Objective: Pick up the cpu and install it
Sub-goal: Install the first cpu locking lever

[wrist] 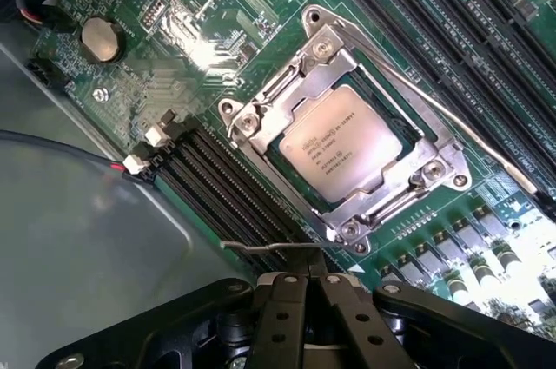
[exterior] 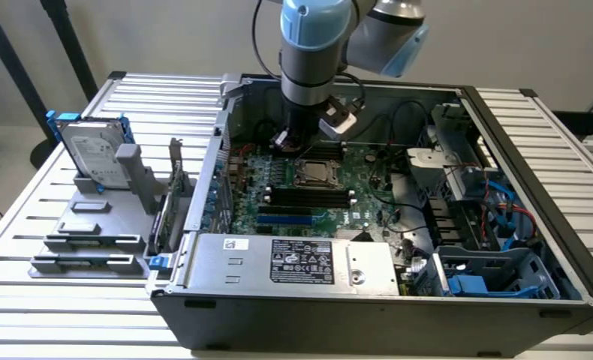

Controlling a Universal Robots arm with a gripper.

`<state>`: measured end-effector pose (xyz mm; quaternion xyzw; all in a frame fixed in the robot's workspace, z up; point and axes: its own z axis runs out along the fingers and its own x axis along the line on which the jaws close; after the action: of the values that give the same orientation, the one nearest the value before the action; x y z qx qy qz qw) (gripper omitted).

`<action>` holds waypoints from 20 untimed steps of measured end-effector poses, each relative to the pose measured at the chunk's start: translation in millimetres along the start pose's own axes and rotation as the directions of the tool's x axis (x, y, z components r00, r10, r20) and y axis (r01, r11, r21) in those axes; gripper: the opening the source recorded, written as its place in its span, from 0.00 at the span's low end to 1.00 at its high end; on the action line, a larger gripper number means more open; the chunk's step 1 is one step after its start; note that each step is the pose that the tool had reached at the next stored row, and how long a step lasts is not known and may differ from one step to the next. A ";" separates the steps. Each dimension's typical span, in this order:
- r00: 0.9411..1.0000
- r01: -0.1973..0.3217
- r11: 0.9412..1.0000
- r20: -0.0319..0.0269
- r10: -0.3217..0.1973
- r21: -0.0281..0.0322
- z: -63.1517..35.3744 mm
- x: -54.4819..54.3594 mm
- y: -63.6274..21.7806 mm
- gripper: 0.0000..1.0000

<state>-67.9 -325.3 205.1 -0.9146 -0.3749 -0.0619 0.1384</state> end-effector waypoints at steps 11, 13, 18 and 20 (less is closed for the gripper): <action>1.000 0.001 1.000 0.000 -0.001 0.000 -3.4 -6.4 0.6 0.11; 1.000 0.001 1.000 0.000 -0.001 0.000 -3.4 -6.5 0.9 0.11; 1.000 0.005 1.000 0.001 -0.005 0.001 -3.4 -4.8 2.7 0.11; 1.000 0.007 1.000 0.002 -0.007 0.001 -3.0 -4.1 3.6 0.11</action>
<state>-68.3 -331.3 206.3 -0.9132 -0.3783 -0.0613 0.1384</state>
